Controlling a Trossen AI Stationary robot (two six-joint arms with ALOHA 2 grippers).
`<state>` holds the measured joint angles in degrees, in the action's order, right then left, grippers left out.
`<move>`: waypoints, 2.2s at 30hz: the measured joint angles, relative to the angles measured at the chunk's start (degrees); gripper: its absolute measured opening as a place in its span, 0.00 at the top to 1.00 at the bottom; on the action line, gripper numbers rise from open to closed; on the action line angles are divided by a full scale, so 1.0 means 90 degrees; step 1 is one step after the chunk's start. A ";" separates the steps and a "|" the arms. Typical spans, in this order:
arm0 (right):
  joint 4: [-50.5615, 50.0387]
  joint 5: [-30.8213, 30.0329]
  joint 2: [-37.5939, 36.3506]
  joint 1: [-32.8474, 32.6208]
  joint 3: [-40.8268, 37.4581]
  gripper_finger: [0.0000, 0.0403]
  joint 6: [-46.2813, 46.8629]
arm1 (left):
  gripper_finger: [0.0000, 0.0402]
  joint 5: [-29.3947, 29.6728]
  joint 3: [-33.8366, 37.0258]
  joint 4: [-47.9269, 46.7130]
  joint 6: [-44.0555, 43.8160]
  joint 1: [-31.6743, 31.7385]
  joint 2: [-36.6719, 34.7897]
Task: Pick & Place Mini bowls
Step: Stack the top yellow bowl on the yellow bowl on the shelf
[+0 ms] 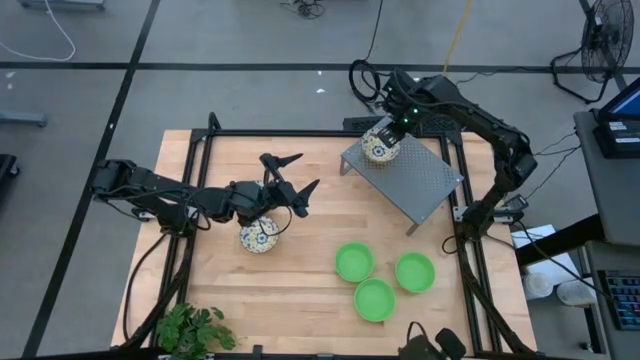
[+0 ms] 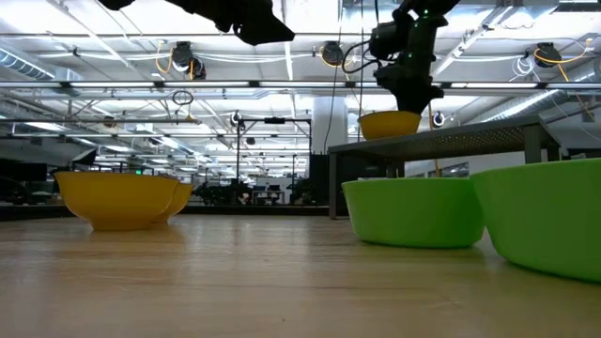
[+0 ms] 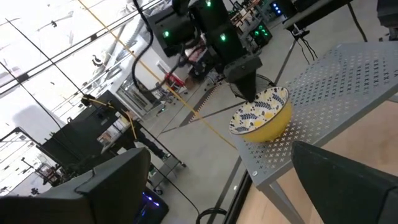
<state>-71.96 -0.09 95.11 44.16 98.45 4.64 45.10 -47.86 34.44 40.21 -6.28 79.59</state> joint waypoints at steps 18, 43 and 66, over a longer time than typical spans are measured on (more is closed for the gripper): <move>0.1443 0.1637 -0.2704 -0.0752 -0.0737 0.73 -0.0203 | 0.03 -0.0575 -0.0095 -0.2212 -0.0945 -0.0067 -0.0710; 0.9243 0.1870 -0.6057 -0.4857 -0.7206 0.74 -0.2581 | 0.03 -0.4114 0.2698 -0.3782 -0.3252 0.1809 -0.5492; 1.0168 0.1869 -0.5994 -0.5297 -0.7327 0.74 -0.3411 | 0.03 -0.4296 0.3058 -0.4880 -0.6553 0.2416 -0.5476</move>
<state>19.55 16.73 41.16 -3.51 32.51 -26.06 6.44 -20.34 -9.48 -18.77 15.46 30.31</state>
